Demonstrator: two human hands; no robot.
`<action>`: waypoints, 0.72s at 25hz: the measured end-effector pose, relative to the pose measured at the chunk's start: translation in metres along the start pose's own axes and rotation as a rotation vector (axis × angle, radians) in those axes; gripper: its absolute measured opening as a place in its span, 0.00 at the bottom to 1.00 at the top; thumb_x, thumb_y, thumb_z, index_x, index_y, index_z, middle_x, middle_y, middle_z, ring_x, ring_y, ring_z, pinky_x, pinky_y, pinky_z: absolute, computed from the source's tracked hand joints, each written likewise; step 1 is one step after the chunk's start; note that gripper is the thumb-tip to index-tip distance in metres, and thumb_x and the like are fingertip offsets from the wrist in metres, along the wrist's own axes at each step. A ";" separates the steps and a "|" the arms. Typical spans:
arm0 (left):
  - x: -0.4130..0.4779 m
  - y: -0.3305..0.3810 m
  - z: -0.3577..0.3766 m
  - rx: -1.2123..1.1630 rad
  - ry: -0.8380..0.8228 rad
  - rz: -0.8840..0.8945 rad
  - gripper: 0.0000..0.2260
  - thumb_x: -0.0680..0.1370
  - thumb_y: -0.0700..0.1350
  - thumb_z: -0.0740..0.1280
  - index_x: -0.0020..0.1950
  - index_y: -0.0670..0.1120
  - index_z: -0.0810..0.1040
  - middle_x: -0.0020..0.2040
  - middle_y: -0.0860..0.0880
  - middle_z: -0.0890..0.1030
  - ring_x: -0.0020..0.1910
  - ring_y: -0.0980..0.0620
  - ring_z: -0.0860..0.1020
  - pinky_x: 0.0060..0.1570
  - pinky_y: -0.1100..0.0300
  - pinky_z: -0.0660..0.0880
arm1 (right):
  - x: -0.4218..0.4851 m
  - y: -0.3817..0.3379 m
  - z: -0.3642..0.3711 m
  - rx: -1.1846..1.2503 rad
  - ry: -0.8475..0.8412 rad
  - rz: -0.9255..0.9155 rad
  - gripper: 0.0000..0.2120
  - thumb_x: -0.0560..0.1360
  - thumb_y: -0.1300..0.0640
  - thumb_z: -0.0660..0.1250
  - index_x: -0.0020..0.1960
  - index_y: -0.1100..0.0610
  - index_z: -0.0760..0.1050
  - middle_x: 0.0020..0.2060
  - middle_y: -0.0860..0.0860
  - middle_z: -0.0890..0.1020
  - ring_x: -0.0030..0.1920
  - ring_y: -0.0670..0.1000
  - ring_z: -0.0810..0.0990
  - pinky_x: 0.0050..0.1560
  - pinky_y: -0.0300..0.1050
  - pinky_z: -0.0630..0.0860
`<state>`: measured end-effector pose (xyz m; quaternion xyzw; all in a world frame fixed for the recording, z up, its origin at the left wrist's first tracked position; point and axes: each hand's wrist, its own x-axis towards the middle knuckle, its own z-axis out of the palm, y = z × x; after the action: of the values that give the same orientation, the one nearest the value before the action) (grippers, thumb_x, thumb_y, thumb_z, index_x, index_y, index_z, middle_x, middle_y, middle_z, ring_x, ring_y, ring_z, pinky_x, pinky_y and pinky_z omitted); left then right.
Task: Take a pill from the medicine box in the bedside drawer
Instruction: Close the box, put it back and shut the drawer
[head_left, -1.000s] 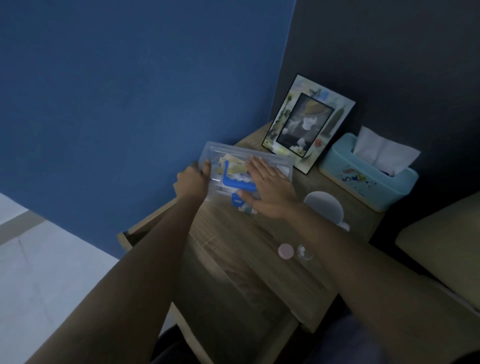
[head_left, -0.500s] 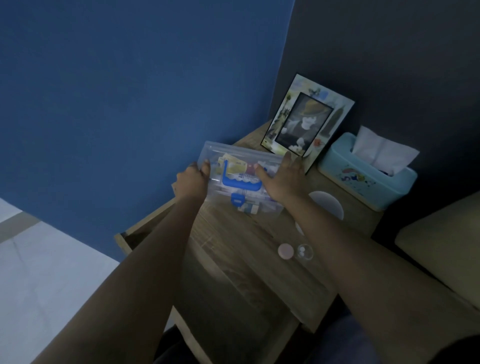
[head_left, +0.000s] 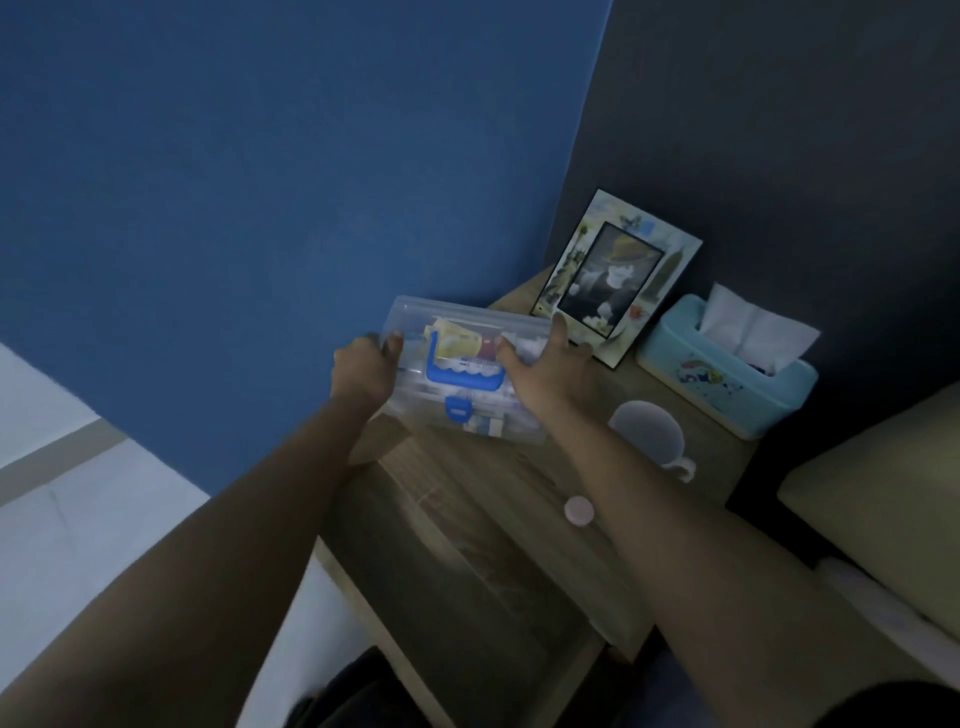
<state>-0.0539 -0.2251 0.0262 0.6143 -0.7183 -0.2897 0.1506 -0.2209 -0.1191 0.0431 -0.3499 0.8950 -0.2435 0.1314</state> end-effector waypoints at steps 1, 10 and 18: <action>-0.006 -0.003 -0.015 -0.007 0.018 0.007 0.25 0.81 0.54 0.53 0.52 0.32 0.75 0.55 0.31 0.78 0.59 0.33 0.74 0.58 0.49 0.69 | -0.012 -0.011 -0.004 0.047 0.004 0.006 0.40 0.70 0.32 0.59 0.74 0.51 0.52 0.67 0.65 0.67 0.64 0.65 0.70 0.54 0.53 0.72; -0.095 -0.027 -0.091 -0.185 0.006 -0.063 0.21 0.77 0.54 0.60 0.60 0.40 0.78 0.61 0.37 0.78 0.62 0.37 0.75 0.63 0.48 0.72 | -0.153 -0.008 -0.026 0.425 -0.094 0.057 0.43 0.66 0.38 0.70 0.73 0.48 0.51 0.67 0.62 0.66 0.65 0.61 0.69 0.48 0.46 0.67; -0.140 -0.056 -0.043 -0.221 -0.239 -0.076 0.18 0.75 0.48 0.68 0.62 0.41 0.77 0.63 0.41 0.77 0.59 0.43 0.75 0.57 0.54 0.69 | -0.238 0.060 0.020 0.455 -0.107 0.114 0.46 0.63 0.39 0.73 0.71 0.42 0.49 0.70 0.57 0.61 0.64 0.56 0.70 0.53 0.54 0.78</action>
<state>0.0437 -0.1038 0.0460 0.5820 -0.6712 -0.4432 0.1198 -0.0752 0.0765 0.0098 -0.2725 0.8272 -0.4122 0.2676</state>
